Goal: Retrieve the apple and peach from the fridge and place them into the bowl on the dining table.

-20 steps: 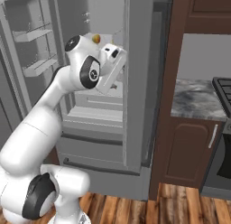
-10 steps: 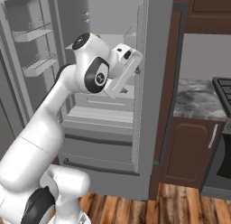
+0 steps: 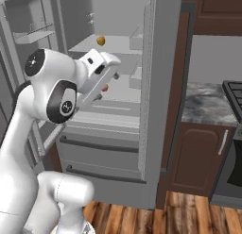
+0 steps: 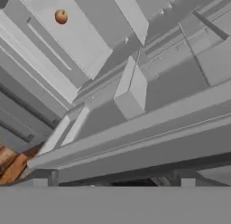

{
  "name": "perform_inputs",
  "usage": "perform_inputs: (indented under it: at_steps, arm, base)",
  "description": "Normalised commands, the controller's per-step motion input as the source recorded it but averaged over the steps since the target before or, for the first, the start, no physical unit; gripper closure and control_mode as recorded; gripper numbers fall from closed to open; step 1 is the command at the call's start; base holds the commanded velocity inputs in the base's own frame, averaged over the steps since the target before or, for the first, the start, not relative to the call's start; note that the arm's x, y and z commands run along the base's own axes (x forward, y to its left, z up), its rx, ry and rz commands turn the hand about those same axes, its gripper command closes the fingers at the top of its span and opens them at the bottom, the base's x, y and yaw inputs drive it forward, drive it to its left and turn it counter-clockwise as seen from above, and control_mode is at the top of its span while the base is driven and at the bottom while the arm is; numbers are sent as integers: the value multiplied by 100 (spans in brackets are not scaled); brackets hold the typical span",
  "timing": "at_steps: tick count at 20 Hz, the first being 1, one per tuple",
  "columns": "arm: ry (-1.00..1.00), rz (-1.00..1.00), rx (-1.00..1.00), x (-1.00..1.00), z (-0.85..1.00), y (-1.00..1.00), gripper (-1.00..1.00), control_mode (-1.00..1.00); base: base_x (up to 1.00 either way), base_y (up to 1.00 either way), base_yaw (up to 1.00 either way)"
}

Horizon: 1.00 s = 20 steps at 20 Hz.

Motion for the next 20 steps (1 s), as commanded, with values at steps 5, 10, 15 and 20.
perform_inputs:
  at_steps: [5, 10, 15, 20]
  arm:
    - [-31, -8, 38, -47, -10, 61, -100, -100]
    - [-8, -4, 39, -53, 1, 59, -100, -100]
    - [5, 0, 33, -42, 20, 45, -100, -100]
    - [9, 4, 32, -39, 7, 35, -100, -100]
  base:
    - [0, 0, 0]
    - [0, 0, 0]
    - [0, 0, 0]
    - [0, 0, 0]
